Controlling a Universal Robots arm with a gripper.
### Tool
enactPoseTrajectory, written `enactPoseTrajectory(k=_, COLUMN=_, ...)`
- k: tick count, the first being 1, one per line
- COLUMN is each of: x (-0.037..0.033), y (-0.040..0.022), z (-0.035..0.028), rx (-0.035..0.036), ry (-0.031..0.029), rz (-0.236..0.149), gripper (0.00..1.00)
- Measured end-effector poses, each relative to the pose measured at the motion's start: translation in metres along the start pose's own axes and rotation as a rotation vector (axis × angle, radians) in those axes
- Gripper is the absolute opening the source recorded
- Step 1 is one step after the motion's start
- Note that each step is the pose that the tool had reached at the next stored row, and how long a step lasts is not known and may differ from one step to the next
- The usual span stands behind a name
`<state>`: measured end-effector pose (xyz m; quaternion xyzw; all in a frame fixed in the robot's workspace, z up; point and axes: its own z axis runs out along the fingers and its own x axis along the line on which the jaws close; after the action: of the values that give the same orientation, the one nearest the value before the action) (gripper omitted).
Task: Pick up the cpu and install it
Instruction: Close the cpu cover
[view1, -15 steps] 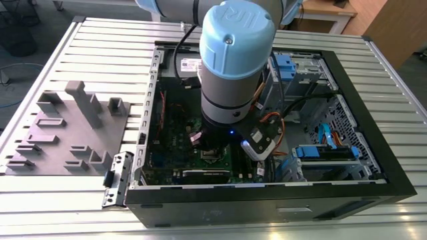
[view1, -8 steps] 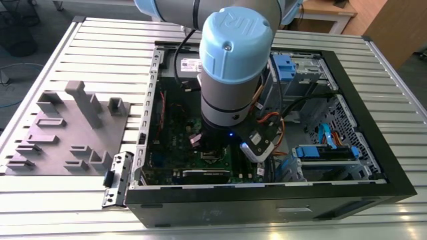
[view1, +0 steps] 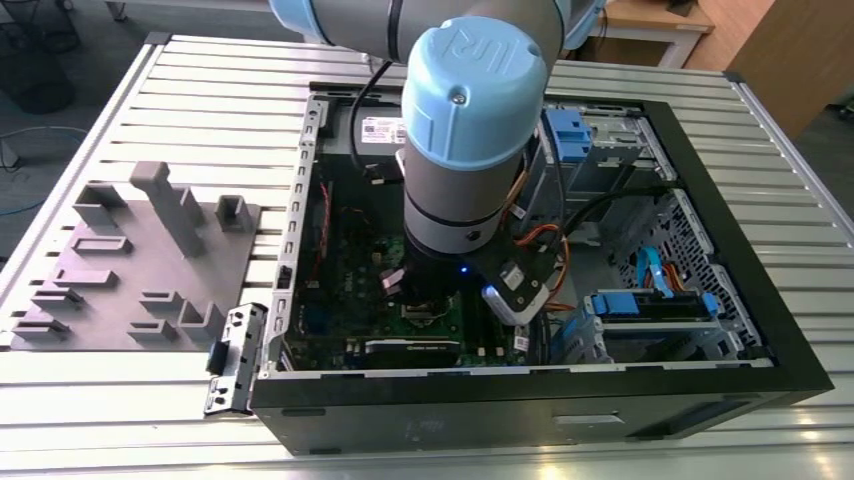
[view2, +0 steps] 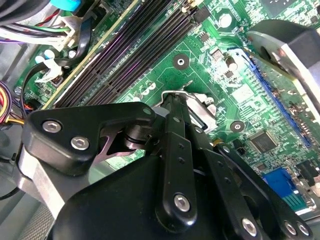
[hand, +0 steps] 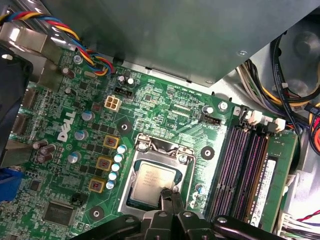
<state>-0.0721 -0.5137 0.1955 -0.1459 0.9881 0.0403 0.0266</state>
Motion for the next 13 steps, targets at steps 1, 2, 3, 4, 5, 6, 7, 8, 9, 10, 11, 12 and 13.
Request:
enactPoseTrajectory(k=1, x=-0.0001, y=0.0000, z=-0.0001, rx=0.0001, ry=0.0001, rz=0.000, gripper=0.11)
enactPoseTrajectory(k=2, x=-0.0001, y=0.0001, z=-0.0006, rx=0.0003, ry=0.0002, rz=0.000, gripper=0.11)
enactPoseTrajectory(k=3, x=-0.0002, y=0.0002, z=-0.0014, rx=0.0002, ry=0.0002, rz=0.000, gripper=0.11)
enactPoseTrajectory(k=4, x=-0.0004, y=0.0003, z=-0.0023, rx=0.0000, ry=0.0000, rz=0.000, gripper=0.11)
enactPoseTrajectory(k=5, x=-0.0005, y=0.0004, z=-0.0030, rx=0.0000, ry=0.0000, rz=0.000, gripper=0.11)
enactPoseTrajectory(k=6, x=-0.0005, y=0.0004, z=-0.0032, rx=-0.0001, ry=-0.0001, rz=0.000, gripper=0.11)
enactPoseTrajectory(k=7, x=-0.0008, y=0.0003, z=-0.0032, rx=-0.0002, ry=-0.0001, rz=0.000, gripper=0.11)
enactPoseTrajectory(k=8, x=-0.0012, y=0.0001, z=-0.0032, rx=-0.0002, ry=-0.0001, rz=0.000, gripper=0.11)
enactPoseTrajectory(k=9, x=-0.0014, y=0.0001, z=-0.0032, rx=-0.0003, ry=-0.0001, rz=0.000, gripper=0.11)
enactPoseTrajectory(k=10, x=-0.0018, y=0.0002, z=-0.0033, rx=-0.0005, ry=-0.0001, rz=0.000, gripper=0.11)
enactPoseTrajectory(k=11, x=-0.0021, y=0.0004, z=-0.0035, rx=-0.0005, ry=-0.0001, rz=0.000, gripper=0.11)
enactPoseTrajectory(k=12, x=-0.0024, y=0.0008, z=-0.0037, rx=-0.0007, ry=-0.0002, rz=0.000, gripper=0.11)
enactPoseTrajectory(k=13, x=-0.0026, y=0.0011, z=-0.0041, rx=-0.0008, ry=-0.0002, rz=0.000, gripper=0.11)
